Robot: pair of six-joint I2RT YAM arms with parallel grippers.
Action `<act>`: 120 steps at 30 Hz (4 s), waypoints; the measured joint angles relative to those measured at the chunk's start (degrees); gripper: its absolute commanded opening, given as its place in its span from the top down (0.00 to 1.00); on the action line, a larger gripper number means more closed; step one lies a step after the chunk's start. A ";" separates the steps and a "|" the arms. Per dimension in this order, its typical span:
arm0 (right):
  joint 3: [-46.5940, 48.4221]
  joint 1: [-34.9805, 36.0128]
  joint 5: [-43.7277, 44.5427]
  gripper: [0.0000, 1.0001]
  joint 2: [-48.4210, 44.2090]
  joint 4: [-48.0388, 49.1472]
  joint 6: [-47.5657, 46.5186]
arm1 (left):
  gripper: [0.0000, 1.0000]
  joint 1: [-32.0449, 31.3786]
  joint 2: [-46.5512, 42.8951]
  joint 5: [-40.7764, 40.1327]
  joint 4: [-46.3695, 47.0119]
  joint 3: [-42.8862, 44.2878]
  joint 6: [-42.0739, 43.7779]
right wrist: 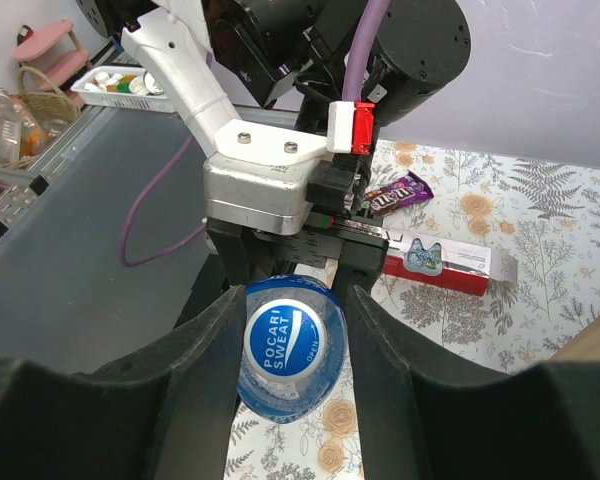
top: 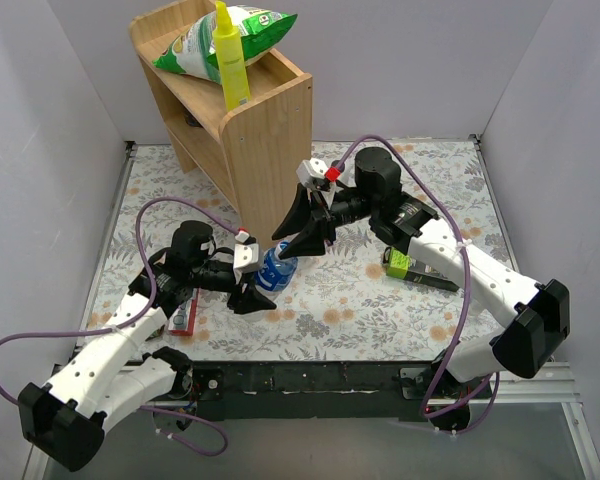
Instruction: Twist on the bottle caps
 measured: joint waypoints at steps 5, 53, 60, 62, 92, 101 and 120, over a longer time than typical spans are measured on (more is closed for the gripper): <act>-0.96 -0.15 -0.22 0.65 0.00 1.42 1.62 | 1.00 0.22 -0.09 -0.90 0.07 0.00 -0.57; -5.64 -5.86 -3.10 0.39 -0.35 16.09 15.87 | 1.00 0.96 1.53 -6.25 4.20 0.35 -3.58; -6.23 -5.20 -2.25 0.51 -0.17 17.03 16.28 | 1.00 0.96 1.75 -5.97 4.66 0.35 -4.20; -6.64 -5.22 -1.90 0.62 -0.04 17.20 16.41 | 1.00 0.96 1.90 -5.86 4.81 0.37 -4.42; -8.02 -8.66 14.25 0.22 -1.05 8.20 17.31 | 1.00 3.19 1.68 -11.15 8.72 0.24 -8.96; -8.68 -8.04 7.30 0.52 -1.03 15.19 18.71 | 1.00 3.17 3.63 -6.12 8.61 1.38 -8.37; -7.15 -6.01 9.86 0.55 0.83 14.25 18.64 | 1.00 3.67 4.96 -5.46 14.23 0.66 -11.98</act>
